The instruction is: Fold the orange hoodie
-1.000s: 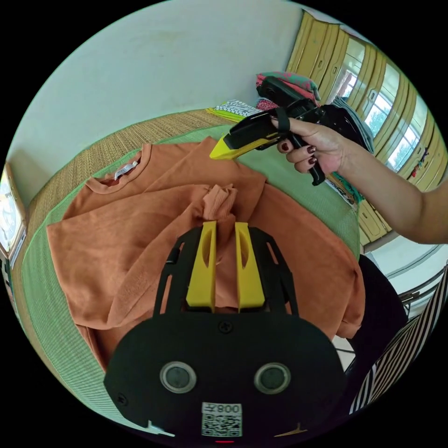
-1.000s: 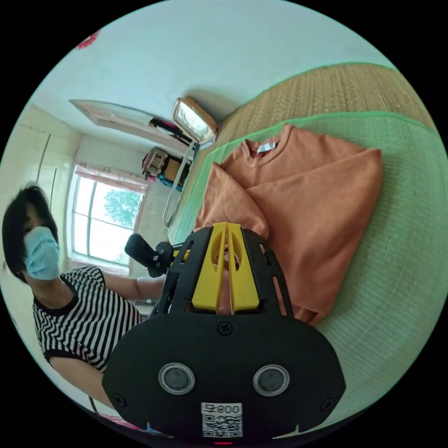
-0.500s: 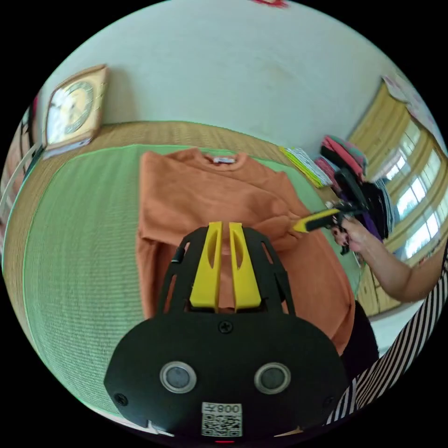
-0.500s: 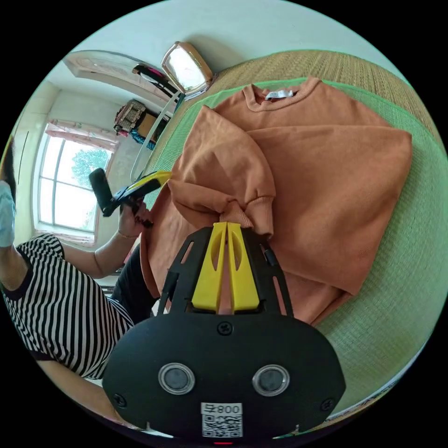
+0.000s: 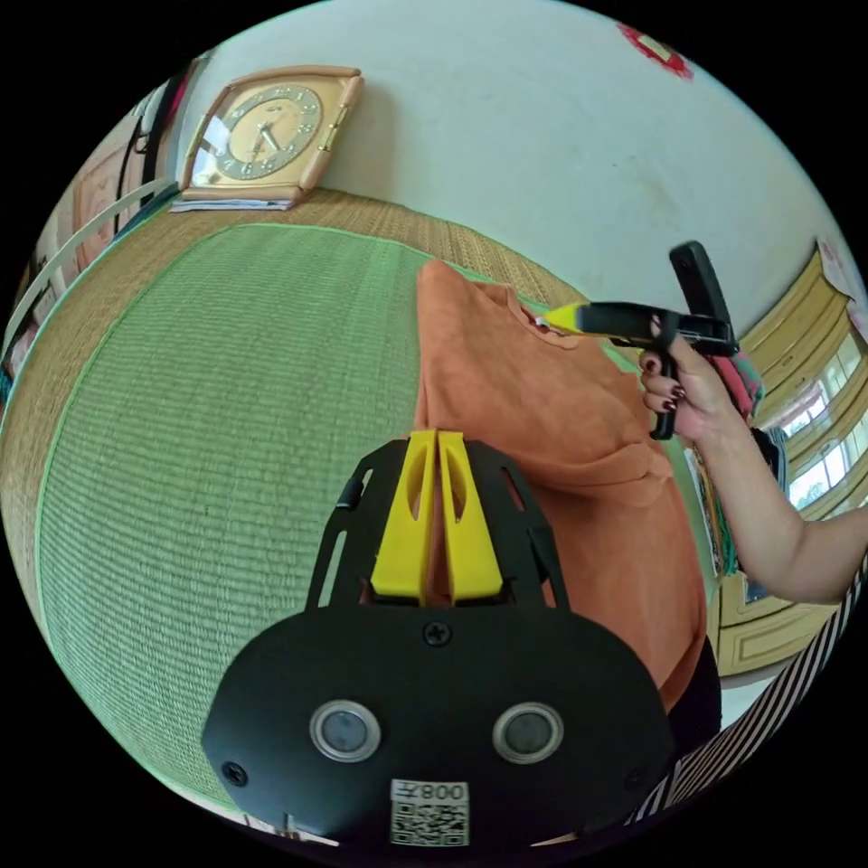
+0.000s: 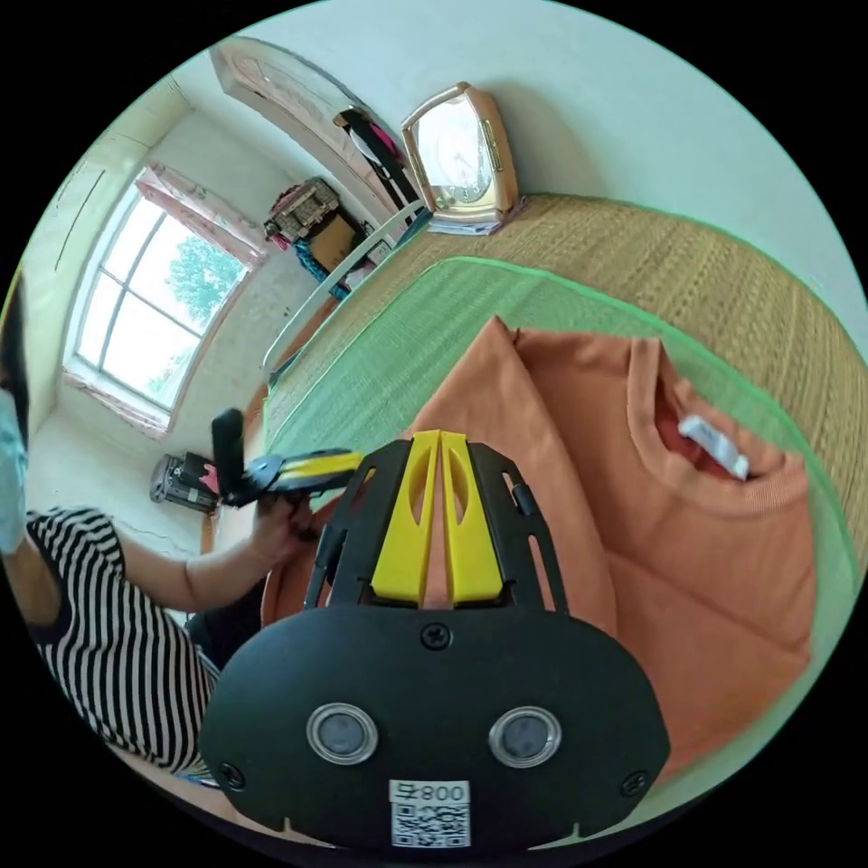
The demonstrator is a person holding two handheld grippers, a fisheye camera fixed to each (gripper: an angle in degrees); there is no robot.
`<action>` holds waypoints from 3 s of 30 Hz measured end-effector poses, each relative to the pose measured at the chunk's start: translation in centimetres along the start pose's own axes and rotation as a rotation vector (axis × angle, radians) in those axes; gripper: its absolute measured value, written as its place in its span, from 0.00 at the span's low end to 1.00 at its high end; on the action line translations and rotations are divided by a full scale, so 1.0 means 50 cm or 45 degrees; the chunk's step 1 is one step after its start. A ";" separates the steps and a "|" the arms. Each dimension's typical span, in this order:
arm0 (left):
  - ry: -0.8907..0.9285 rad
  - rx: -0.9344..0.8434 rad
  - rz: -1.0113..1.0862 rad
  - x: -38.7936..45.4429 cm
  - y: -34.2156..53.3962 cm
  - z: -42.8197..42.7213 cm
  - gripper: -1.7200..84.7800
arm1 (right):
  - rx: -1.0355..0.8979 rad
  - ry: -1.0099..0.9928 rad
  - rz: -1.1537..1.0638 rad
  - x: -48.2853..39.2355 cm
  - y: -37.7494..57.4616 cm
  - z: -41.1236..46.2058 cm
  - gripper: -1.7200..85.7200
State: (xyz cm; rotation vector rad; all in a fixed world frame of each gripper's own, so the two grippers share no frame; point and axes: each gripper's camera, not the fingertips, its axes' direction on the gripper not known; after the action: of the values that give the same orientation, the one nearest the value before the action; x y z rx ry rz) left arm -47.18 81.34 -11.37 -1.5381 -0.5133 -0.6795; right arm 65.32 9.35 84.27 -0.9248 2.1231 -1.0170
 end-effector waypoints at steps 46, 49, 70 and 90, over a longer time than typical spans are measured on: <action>0.325 -0.104 0.055 -0.183 -0.030 -0.176 0.02 | -0.102 0.217 -0.039 -0.066 -0.215 0.156 0.02; 0.312 -0.095 0.055 -0.185 -0.016 -0.188 0.02 | -0.072 0.121 -0.147 -0.140 -0.147 0.103 0.02; 0.598 0.045 -0.028 -0.242 0.139 -0.332 0.03 | -0.077 0.054 0.276 -0.156 0.328 0.085 0.02; 0.489 -0.417 -0.195 -0.125 0.648 -0.477 0.14 | 0.235 0.107 0.908 -0.230 1.166 -0.091 0.08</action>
State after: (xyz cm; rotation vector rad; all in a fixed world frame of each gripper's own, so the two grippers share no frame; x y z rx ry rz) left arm -32.30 55.39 -38.94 -1.6262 -0.2366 -1.1953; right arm 49.45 47.25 41.12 -0.0074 2.1254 -0.8523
